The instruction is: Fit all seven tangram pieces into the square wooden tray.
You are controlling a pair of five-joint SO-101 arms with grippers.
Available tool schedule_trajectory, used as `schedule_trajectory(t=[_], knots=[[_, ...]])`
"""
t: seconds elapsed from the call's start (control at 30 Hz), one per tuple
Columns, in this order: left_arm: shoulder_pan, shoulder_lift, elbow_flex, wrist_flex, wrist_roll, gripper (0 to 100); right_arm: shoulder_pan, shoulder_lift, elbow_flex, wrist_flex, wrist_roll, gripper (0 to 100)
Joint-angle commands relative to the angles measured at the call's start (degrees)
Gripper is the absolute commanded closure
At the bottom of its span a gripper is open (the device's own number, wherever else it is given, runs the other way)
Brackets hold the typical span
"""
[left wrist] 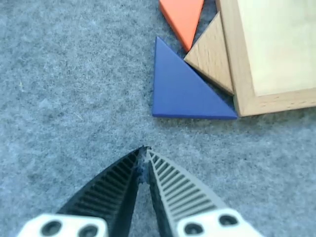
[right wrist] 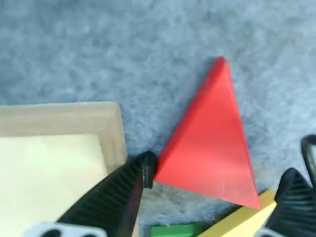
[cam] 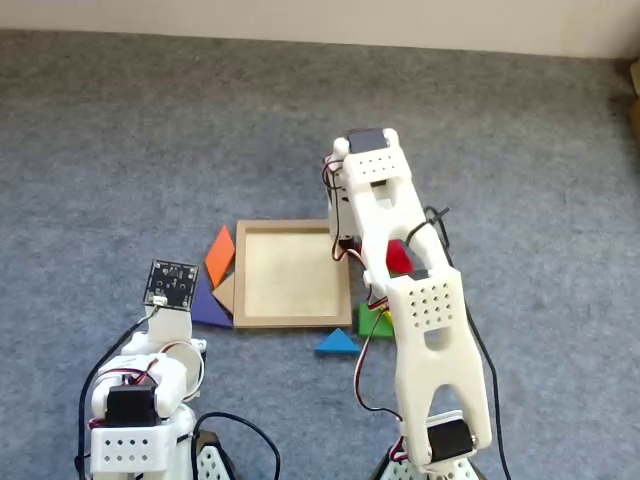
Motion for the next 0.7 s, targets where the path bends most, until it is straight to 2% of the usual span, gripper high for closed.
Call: schedule_trajectory(t=[0.0, 0.37, 0.67], knots=[[1.0, -2.9, 1.1, 0.4, 0.3, 100, -2.6, -2.0, 1.5, 1.1, 3.8, 61.5], [1.0, -2.9, 1.1, 0.4, 0.3, 100, -2.7, -2.1, 1.7, 1.2, 10.9, 61.5], [1.0, -2.9, 1.1, 0.4, 0.3, 100, -3.6, -2.7, 1.8, 1.5, 10.7, 61.6]])
